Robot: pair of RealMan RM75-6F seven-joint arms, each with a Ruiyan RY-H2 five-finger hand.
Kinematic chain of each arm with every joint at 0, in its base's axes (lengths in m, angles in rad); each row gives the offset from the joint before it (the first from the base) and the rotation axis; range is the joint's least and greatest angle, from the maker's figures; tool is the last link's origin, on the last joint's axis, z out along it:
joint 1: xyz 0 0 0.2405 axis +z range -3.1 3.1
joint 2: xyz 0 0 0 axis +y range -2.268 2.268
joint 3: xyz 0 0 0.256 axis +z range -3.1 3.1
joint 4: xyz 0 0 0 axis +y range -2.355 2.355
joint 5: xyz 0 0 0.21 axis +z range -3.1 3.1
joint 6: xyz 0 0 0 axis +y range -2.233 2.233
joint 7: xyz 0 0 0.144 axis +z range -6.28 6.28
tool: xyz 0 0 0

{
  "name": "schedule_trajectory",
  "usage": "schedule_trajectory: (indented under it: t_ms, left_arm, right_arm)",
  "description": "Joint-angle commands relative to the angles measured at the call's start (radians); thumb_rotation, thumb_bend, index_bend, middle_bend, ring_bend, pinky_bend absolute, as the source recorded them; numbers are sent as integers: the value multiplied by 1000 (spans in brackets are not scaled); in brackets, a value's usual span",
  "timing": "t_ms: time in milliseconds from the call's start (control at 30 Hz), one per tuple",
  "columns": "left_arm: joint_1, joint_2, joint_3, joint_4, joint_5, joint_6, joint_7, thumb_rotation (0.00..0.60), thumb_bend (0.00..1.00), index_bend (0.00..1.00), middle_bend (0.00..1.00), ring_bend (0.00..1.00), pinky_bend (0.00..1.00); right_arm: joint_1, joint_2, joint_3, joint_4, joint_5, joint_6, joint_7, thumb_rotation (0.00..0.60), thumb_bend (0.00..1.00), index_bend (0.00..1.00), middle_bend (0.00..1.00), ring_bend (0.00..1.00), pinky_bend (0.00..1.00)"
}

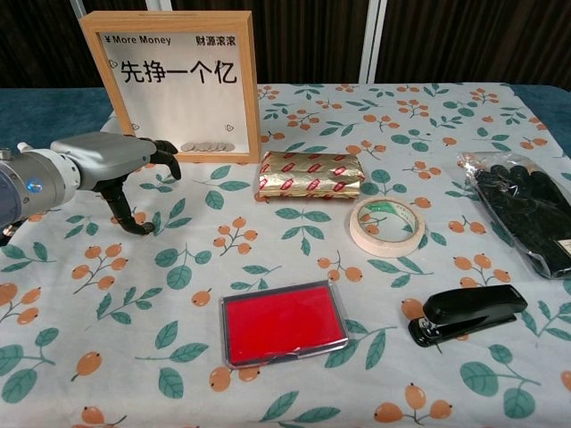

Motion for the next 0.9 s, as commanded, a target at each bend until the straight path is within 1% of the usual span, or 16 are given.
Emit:
schedule_trajectory:
  t_ms: [33,200,467,767,900]
  left_arm:
    - [-2,-1,2,0,-3,2,2,600,70,247,0,0,0]
    - [-4,-2,7,1,-6,5,4,600,70,250,0,0,0]
    - [-8,-9,19,12,-6,4,7,600,70,281,0,0,0]
    - [-3,-8,33,9,5,13,2,600,73,347,0,0,0]
    - [-1,-9,40,11,9,13,0,600,83,397,0,0,0]
  right_arm:
    - [-1,0,0,-1,1,0,0,600,301,0,0,0,0]
    - [0,-1,0,-1,3,-1,-3,600,301,0,0,0,0]
    - [0,-2,1,-1,8,-5,-7,600,301,0,0,0,0]
    - [0,0,2,-2,10,-6,-9,600,301,0,0,0,0]
    - [0,1,2,-4,11,-6,-9,600,302,0,0,0,0]
